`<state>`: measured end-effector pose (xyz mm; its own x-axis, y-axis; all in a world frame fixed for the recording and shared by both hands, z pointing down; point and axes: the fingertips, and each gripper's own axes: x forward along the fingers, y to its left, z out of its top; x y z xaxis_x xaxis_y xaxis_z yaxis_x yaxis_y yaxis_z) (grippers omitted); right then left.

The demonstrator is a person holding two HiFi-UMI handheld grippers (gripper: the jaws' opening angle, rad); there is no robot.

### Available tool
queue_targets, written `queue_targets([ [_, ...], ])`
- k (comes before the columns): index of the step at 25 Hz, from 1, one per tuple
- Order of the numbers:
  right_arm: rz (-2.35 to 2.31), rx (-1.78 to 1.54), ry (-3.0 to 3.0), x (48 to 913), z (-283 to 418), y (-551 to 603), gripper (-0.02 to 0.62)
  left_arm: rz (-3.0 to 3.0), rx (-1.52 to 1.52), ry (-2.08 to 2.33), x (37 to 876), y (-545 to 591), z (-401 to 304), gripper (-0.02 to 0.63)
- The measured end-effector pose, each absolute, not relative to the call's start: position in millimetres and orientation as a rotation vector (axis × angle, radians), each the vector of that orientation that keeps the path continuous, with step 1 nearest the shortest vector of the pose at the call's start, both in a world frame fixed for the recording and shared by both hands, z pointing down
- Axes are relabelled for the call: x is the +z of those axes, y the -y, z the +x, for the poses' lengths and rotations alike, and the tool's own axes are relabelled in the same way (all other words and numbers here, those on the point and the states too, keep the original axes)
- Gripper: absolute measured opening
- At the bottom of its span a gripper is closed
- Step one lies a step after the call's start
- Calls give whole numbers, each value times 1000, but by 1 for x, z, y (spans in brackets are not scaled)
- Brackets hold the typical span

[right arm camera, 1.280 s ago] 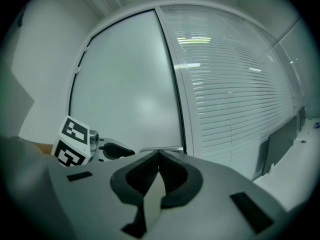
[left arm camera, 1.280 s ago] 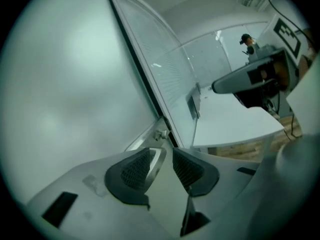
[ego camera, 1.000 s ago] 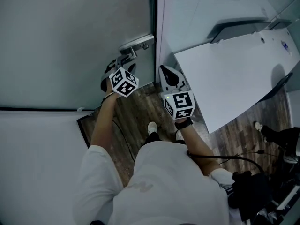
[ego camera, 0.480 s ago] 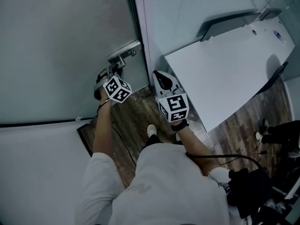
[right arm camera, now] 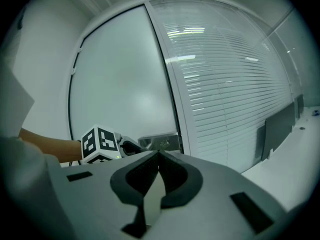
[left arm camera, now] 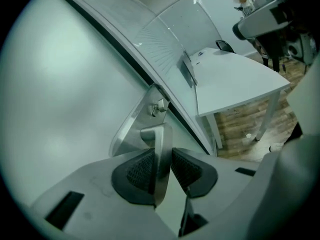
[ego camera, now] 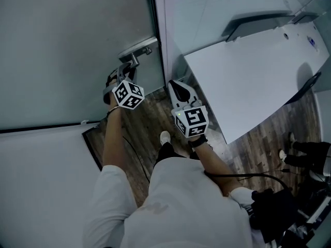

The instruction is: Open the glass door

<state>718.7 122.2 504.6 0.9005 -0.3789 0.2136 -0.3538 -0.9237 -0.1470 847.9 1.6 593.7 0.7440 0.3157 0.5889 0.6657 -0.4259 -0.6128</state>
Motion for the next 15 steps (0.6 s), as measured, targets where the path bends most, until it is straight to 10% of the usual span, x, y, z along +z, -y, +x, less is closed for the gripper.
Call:
queue_targets([
  [15, -2994, -313, -520, 484, 699, -145, 2, -2122, -542, 760, 610, -2, 845, 94],
])
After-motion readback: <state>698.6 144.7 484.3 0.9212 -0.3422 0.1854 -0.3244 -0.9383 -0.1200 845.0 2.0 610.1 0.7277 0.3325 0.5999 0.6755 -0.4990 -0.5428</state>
